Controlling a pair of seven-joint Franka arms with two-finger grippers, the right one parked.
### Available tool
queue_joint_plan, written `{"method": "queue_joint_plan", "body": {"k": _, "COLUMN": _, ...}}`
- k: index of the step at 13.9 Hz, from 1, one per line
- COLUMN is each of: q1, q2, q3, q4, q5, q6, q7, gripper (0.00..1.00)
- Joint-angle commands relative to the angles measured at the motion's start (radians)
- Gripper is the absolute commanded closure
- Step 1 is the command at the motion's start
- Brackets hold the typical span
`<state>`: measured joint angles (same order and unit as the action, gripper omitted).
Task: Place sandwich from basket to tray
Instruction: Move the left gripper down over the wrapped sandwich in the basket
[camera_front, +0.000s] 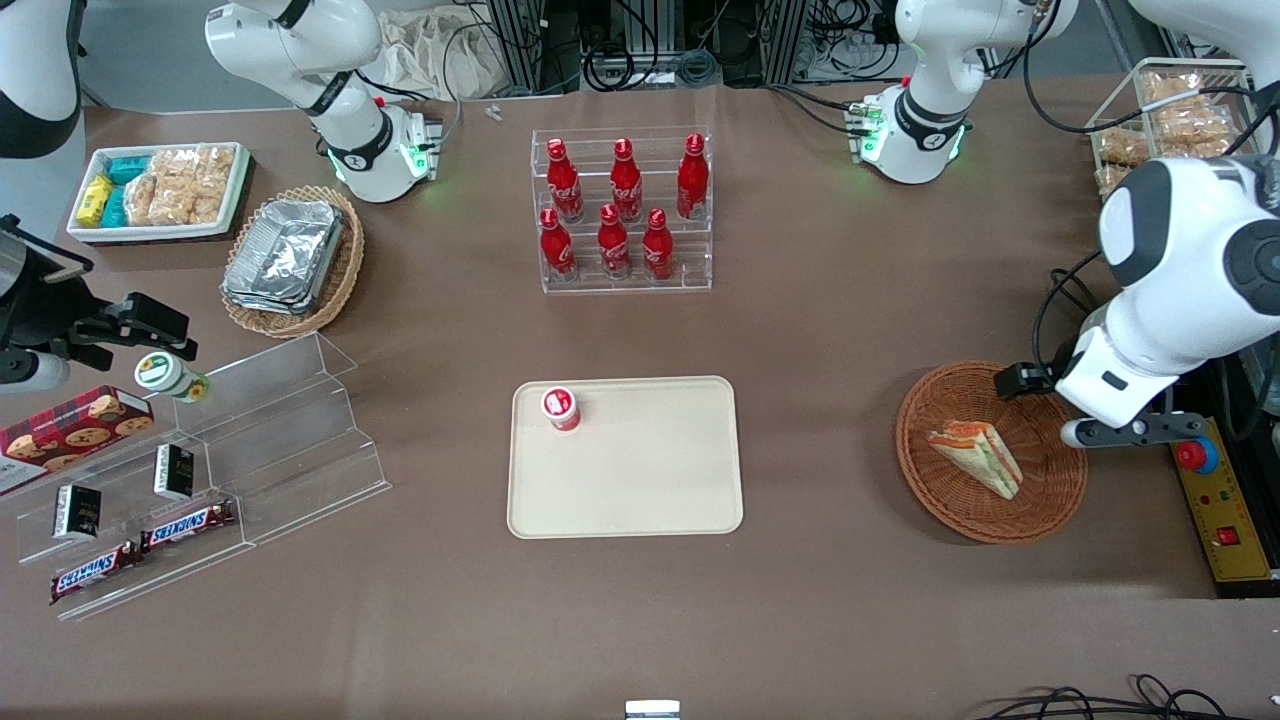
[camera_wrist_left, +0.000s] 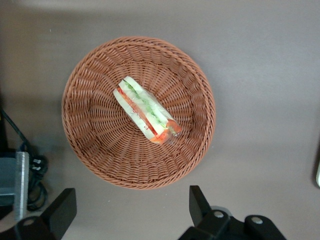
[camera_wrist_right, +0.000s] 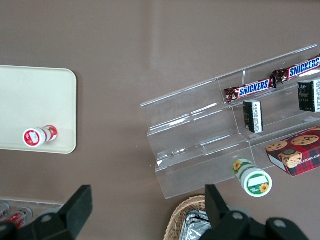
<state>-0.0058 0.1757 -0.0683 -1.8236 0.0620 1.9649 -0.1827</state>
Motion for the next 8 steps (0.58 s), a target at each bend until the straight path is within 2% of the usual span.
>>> {"method": "queue_joint_plan", "body": {"k": 1, "q1": 0.007, "q2": 0.005, "q3": 0.001, "q4": -0.083, "q5": -0.008, "q6": 0.118, "q7": -0.113, "gripper": 0.00}}
{"method": "queue_joint_plan", "body": {"k": 6, "q1": 0.015, "q2": 0.117, "q3": -0.001, "q4": -0.059, "q5": -0.010, "q6": 0.210, "q7": -0.446, "gripper": 0.01}}
{"method": "queue_joint_plan", "body": {"k": 8, "q1": 0.026, "q2": 0.143, "q3": -0.001, "q4": -0.065, "q5": -0.010, "q6": 0.239, "q7": -0.500, "gripper": 0.01}}
